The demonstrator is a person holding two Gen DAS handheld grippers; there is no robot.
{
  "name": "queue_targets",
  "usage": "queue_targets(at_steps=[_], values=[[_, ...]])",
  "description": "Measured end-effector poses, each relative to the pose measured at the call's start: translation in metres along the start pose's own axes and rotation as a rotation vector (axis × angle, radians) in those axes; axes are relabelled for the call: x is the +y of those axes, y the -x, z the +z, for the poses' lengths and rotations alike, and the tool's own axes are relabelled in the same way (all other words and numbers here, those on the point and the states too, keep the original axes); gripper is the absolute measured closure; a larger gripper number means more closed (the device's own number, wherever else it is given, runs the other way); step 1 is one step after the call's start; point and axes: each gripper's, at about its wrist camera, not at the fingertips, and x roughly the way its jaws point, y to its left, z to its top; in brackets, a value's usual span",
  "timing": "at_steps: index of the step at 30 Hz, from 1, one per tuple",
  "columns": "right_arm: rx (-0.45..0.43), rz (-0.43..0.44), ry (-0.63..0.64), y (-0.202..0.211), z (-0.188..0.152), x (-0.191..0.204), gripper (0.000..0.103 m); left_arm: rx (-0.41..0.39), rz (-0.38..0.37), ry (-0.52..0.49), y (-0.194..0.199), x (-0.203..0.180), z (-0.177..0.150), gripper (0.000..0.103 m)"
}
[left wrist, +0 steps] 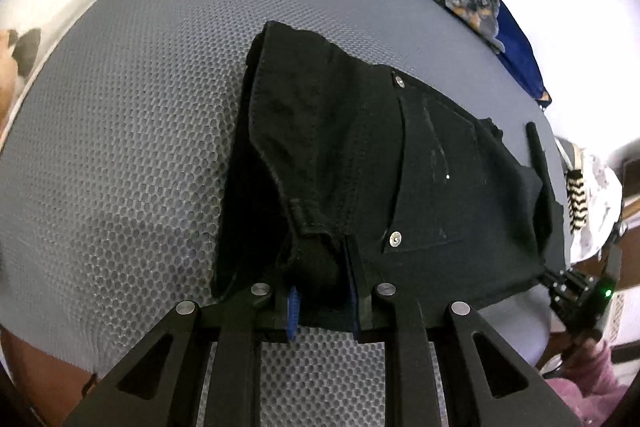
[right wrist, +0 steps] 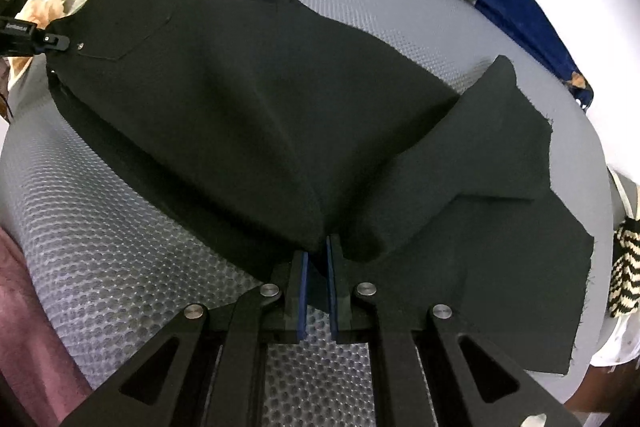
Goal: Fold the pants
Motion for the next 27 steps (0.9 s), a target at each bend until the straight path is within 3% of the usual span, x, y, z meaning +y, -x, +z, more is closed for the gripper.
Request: queue_targets(at_steps=[9,13,15,16,17,23,25,27], values=[[0.020,0.010,-0.020,0.002,-0.004,-0.002,0.097,-0.010,-0.021,-0.002,0.003,0.006,-0.012,0.081],[0.042,0.016,-0.026,-0.015,-0.004,0.000,0.097,-0.002,-0.007,0.031,-0.001,0.007,-0.011,0.071],[0.049,0.039,-0.047,-0.016,-0.003,-0.004,0.096,-0.008,0.045,0.010,0.006,0.002,-0.012,0.058],[0.048,0.057,-0.065,-0.016,-0.002,-0.008,0.095,-0.022,0.080,-0.018,0.012,-0.003,-0.014,0.048],[0.047,0.085,-0.092,-0.016,-0.002,-0.013,0.094,-0.031,0.104,-0.040,0.016,-0.004,-0.017,0.044],[0.027,0.150,-0.157,-0.016,-0.003,-0.025,0.092,-0.154,0.263,-0.176,0.051,-0.031,-0.032,0.044],[0.022,0.177,-0.187,-0.018,-0.004,-0.029,0.092,-0.214,0.240,-0.289,0.058,-0.061,-0.038,0.044],[0.020,0.205,-0.211,-0.019,-0.003,-0.034,0.091,-0.230,0.159,-0.412,0.055,-0.098,-0.043,0.044]])
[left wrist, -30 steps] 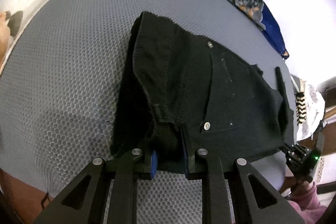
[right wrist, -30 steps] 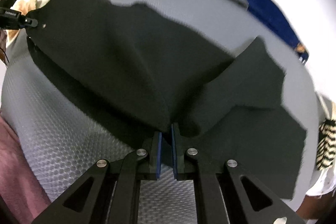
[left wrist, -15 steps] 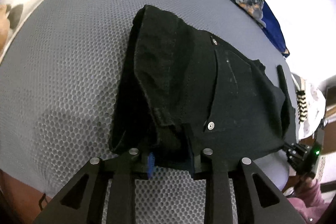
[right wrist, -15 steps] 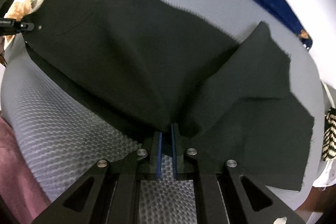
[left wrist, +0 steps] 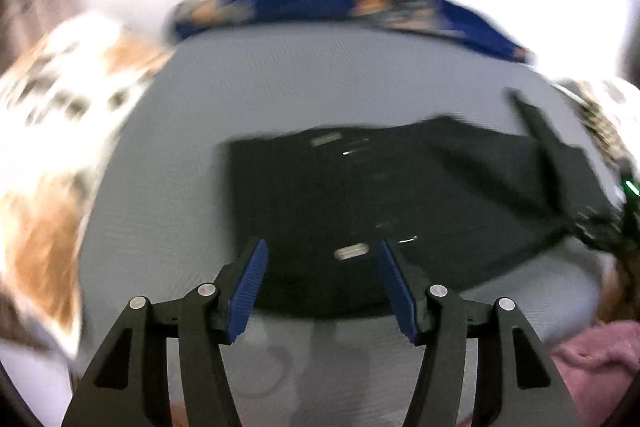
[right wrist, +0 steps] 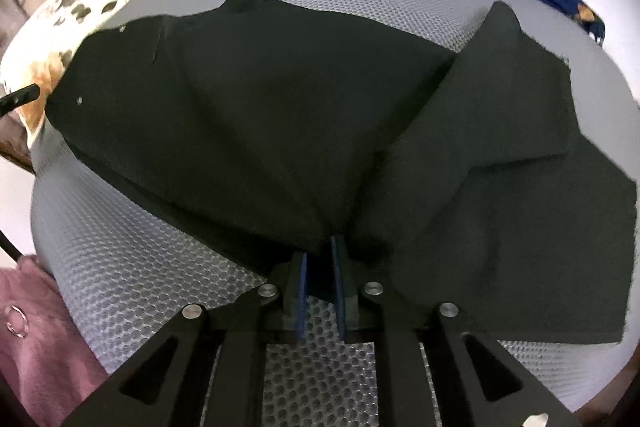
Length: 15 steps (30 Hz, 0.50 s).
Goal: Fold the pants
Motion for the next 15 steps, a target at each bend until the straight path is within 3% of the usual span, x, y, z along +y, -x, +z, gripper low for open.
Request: queue_targets(at_steps=[3,8,15], values=[[-0.012,0.043,-0.035,0.002,0.003,-0.010,0.092,-0.020,-0.122,-0.130,-0.012,-0.049,0.011,0.044],[-0.032,0.064,-0.049,0.008,0.001,-0.004,0.092,0.050,-0.349,-0.300,-0.055,-0.133,0.024,0.044],[-0.053,0.083,-0.061,0.015,0.003,-0.004,0.092,0.150,-0.458,-0.504,-0.099,-0.218,0.026,0.046]])
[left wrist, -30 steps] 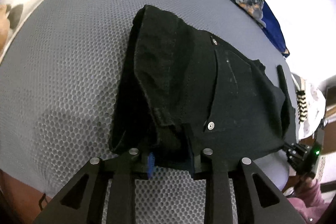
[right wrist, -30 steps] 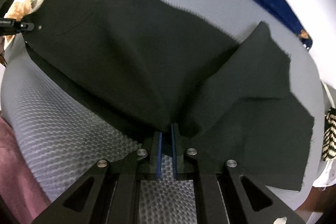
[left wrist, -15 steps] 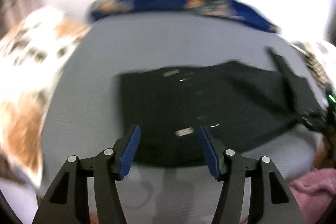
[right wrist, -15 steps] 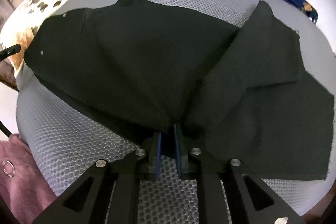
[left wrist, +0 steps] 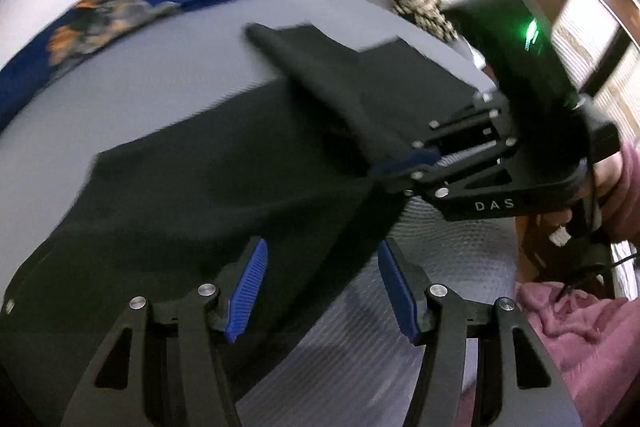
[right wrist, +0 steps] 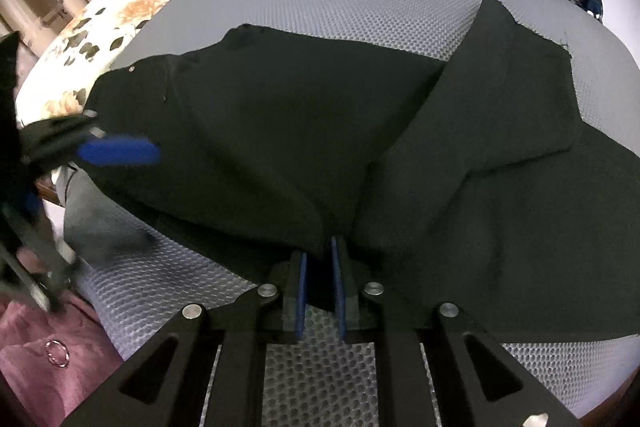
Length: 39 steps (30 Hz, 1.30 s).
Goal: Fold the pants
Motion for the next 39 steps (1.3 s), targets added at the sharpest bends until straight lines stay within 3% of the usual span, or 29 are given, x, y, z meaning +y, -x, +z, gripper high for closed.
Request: queue_targets(at_steps=[5,6,8,11,16,19,23,30,39], values=[[-0.015,0.013,0.004,0.008,-0.001,-0.004,0.092,0.080,-0.018,-0.023,-0.040,-0.014,0.014,0.064],[-0.013,0.015,0.007,0.008,-0.002,-0.004,0.092,0.084,-0.013,-0.027,-0.044,-0.014,0.015,0.069],[-0.003,0.008,0.028,0.006,-0.003,-0.002,0.092,0.087,-0.010,-0.018,-0.048,-0.014,0.018,0.088],[0.013,0.007,0.025,0.007,-0.004,-0.002,0.087,0.071,-0.049,0.039,-0.046,-0.006,0.019,0.096],[-0.072,0.051,-0.032,0.038,0.000,-0.023,0.062,0.060,-0.049,0.055,-0.043,-0.007,0.009,0.097],[-0.114,0.015,-0.093,0.050,0.014,-0.056,0.062,0.051,-0.060,0.075,-0.043,-0.004,0.006,0.097],[-0.142,0.028,-0.222,0.043,0.036,-0.113,0.061,0.041,-0.082,0.129,-0.041,0.002,0.003,0.097],[-0.160,0.181,-0.454,-0.001,0.084,-0.193,0.060,0.039,-0.091,0.186,-0.040,0.011,-0.007,0.097],[-0.155,0.244,-0.592,-0.046,0.126,-0.243,0.061,0.044,-0.120,0.232,-0.043,0.029,-0.010,0.097]])
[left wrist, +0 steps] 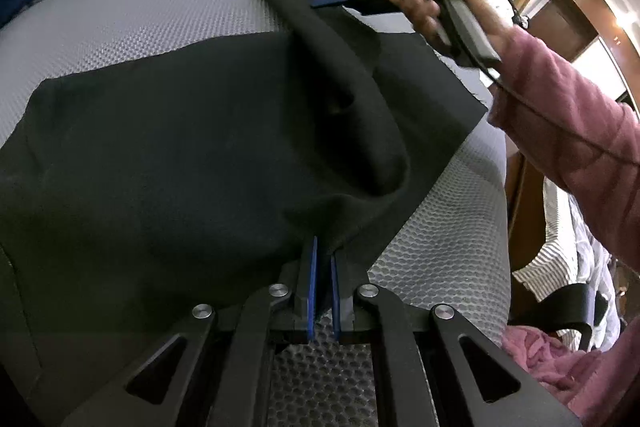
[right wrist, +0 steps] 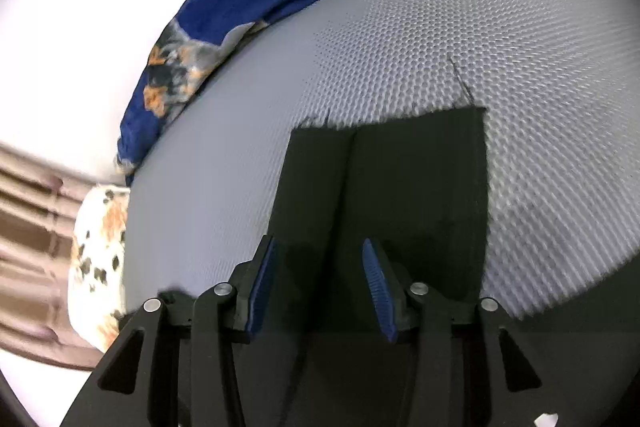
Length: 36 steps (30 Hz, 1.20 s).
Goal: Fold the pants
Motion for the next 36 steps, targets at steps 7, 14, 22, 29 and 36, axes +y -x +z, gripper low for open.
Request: queue_targets(at_steps=[7,14,22,29,36], values=[[-0.028,0.043,-0.059,-0.019,0.039,-0.006,0.061,0.015,-0.016,0.029,0.000,0.014,0.004,0.097],[0.017,0.036,-0.043,-0.032,0.049,-0.002,0.089,0.025,-0.016,0.043,-0.003,0.018,0.004,0.097],[-0.163,-0.069,0.023,0.051,0.029,0.019,0.099,0.019,-0.010,0.039,-0.003,0.012,0.002,0.097],[-0.366,-0.221,-0.070,0.184,-0.031,-0.021,0.100,0.018,-0.015,0.033,-0.003,0.013,0.003,0.097],[-0.366,-0.415,-0.309,0.217,-0.121,-0.108,0.100,0.020,-0.002,0.000,-0.004,0.004,0.003,0.095]])
